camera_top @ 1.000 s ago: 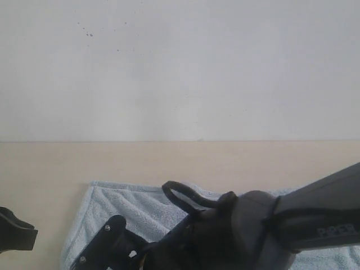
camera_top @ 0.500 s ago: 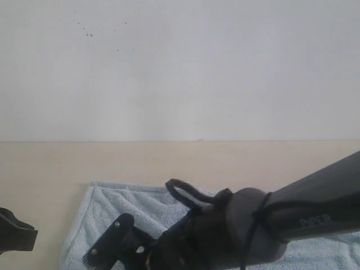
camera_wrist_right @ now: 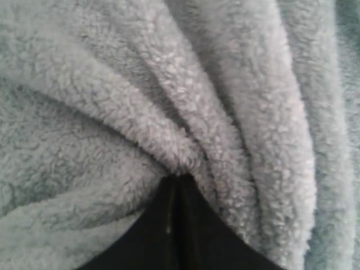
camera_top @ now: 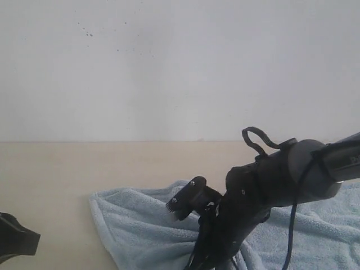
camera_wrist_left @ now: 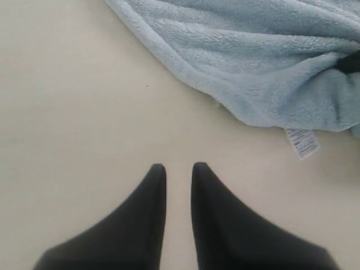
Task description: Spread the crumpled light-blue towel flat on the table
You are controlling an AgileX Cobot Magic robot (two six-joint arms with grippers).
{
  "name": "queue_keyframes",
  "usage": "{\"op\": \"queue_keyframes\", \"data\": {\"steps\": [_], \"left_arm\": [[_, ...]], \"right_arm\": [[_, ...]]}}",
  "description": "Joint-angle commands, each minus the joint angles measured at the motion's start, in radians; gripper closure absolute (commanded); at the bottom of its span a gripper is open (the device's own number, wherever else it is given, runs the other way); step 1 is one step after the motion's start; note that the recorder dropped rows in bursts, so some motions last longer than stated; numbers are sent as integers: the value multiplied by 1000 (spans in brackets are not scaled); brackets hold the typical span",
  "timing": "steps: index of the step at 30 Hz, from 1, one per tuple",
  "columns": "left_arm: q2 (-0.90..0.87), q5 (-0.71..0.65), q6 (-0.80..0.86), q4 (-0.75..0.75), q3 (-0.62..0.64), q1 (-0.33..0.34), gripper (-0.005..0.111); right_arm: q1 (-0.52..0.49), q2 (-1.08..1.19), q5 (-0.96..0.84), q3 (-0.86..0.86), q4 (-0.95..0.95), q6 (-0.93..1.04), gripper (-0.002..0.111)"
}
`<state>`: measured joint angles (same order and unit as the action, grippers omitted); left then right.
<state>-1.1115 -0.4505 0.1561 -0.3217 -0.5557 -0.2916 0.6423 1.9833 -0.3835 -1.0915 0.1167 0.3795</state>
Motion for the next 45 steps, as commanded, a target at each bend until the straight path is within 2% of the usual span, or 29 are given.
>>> {"op": "queue_keyframes", "data": {"steps": [1, 4, 6, 7, 9, 12, 15, 20, 26, 39, 42, 45], "left_arm": [[6, -43, 270, -310, 51, -36, 90], [6, -22, 334, -415, 110, -58, 89], [6, 40, 352, -492, 147, -58, 72], [4, 72, 398, -554, 160, -58, 60], [-21, 92, 450, -647, 174, -58, 48], [-110, 66, 604, -800, 190, -58, 48], [-172, 55, 750, -953, 196, -58, 48], [-252, 22, 980, -1178, 196, -58, 48], [-331, -33, 1056, -1232, 196, -58, 48], [-344, -109, 1083, -1230, 199, -58, 48], [-344, -126, 1095, -1230, 210, -58, 48], [-344, -129, 1109, -1230, 238, -58, 48]], "right_arm": [[70, -19, 5, 9, 33, 32, 108], [88, -19, 11, 9, 35, 32, 108], [88, -19, 15, 9, 35, 32, 108], [88, -19, 15, 9, 35, 32, 108], [88, -19, 24, 9, 74, 46, 108], [88, -19, 9, 9, 309, 258, 108], [88, -19, -47, 9, 456, 413, 108], [126, -19, -77, 9, 550, 516, 108], [201, -19, -6, 9, 575, 540, 108], [205, -17, -109, -129, 607, 540, 108], [205, 0, -99, -129, 542, 515, 108], [205, 26, -88, -127, 329, 359, 108]]}}
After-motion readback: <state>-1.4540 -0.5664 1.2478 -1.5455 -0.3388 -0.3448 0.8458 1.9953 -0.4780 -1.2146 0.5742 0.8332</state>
